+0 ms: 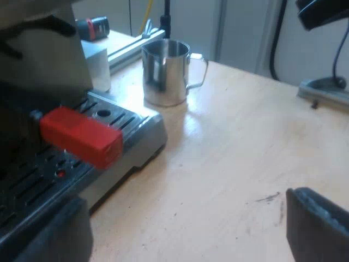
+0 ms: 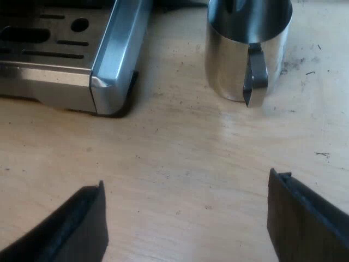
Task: Place mug into machine
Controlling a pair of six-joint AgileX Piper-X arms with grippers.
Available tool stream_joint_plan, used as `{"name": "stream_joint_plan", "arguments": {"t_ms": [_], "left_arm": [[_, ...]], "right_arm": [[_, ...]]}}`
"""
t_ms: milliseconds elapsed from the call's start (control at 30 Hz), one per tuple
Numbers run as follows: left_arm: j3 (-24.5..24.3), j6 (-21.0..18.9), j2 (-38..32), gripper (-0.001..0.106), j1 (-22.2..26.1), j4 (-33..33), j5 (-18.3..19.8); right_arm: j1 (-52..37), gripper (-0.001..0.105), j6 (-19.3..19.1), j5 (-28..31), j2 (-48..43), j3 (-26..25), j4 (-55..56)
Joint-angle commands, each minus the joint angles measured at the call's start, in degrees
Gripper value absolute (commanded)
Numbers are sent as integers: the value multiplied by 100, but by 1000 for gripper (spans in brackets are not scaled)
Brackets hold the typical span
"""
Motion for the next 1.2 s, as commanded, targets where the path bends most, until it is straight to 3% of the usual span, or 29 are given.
{"name": "stream_joint_plan", "arguments": {"t_ms": [33, 267, 600, 733, 1000, 1200], "left_arm": [[187, -53, -15, 83, -27, -408, 61], [578, -53, 55, 83, -27, -749, 61], [646, -41, 713, 83, -27, -965, 61], [646, -41, 780, 83, -27, -980, 61], [646, -41, 776, 83, -27, -980, 61], [646, -53, 776, 83, -27, -980, 61]], "right_arm": [[7, 65, -117, 0, -4, -64, -1], [7, 65, -335, 1, -4, 99, -108], [7, 64, -325, 295, 19, 1283, -1336], [7, 64, -314, 371, 30, 1540, -1777], [7, 64, 106, 843, 28, 2705, -4128], [7, 64, 93, 1069, 230, 3346, -5417]]}}
